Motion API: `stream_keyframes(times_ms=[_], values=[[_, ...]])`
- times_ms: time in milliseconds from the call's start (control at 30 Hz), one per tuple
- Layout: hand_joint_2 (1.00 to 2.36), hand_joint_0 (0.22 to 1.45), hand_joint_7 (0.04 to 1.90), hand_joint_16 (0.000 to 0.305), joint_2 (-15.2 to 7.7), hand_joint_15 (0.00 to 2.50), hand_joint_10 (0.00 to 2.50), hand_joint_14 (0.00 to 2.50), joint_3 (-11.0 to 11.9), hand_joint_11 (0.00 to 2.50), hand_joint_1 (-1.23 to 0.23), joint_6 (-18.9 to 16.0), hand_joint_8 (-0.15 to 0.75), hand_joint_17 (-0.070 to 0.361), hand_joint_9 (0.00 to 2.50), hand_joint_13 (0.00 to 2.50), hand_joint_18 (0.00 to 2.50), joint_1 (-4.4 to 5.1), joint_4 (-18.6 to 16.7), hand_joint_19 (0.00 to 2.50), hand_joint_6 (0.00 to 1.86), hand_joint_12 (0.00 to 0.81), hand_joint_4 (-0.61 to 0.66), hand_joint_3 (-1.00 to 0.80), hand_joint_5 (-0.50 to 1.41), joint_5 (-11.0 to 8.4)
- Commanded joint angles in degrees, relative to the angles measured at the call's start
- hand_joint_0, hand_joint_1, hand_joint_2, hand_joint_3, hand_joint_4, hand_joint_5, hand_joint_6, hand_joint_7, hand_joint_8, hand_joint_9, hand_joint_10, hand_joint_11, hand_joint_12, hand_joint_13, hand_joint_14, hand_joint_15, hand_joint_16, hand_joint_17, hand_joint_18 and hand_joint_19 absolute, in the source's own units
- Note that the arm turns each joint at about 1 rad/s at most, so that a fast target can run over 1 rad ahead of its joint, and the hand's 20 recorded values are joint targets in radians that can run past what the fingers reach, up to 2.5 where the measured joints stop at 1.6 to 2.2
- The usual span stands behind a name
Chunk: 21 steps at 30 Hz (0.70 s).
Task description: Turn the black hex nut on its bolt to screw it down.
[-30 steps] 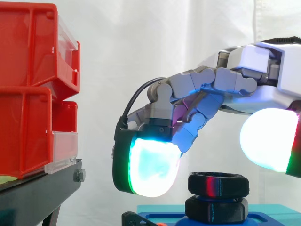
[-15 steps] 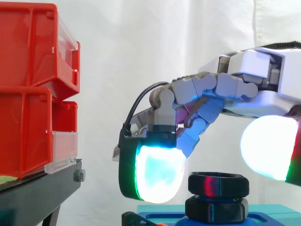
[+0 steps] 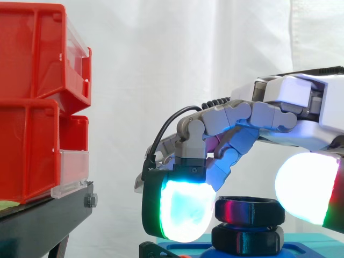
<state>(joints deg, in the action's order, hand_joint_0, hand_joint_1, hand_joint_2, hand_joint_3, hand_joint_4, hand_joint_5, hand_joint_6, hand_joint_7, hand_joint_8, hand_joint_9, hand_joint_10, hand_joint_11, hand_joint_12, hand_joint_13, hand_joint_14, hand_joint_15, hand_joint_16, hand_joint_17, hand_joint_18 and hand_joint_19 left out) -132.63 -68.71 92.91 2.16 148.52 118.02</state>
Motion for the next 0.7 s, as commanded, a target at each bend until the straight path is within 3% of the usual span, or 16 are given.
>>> stream_keyframes(times_ms=[0, 667], values=[[1.00, 0.54, 1.23, 0.050, 0.00, 0.01, 0.00, 0.00, -0.03, 0.10, -0.27, 0.34, 0.246, 0.114, 0.99, 0.62, 0.49, -0.22, 0.11, 0.12, 0.50, 0.334, 0.13, -0.50, -0.01, 0.01], [1.00, 0.54, 1.41, 0.050, 0.00, 0.01, 0.00, 0.00, 0.06, 0.12, -0.27, 0.34, 0.248, 0.112, 1.00, 0.62, 0.50, -2.42, -0.68, 0.12, 0.50, 0.333, 0.11, -0.50, 0.00, 2.91]])
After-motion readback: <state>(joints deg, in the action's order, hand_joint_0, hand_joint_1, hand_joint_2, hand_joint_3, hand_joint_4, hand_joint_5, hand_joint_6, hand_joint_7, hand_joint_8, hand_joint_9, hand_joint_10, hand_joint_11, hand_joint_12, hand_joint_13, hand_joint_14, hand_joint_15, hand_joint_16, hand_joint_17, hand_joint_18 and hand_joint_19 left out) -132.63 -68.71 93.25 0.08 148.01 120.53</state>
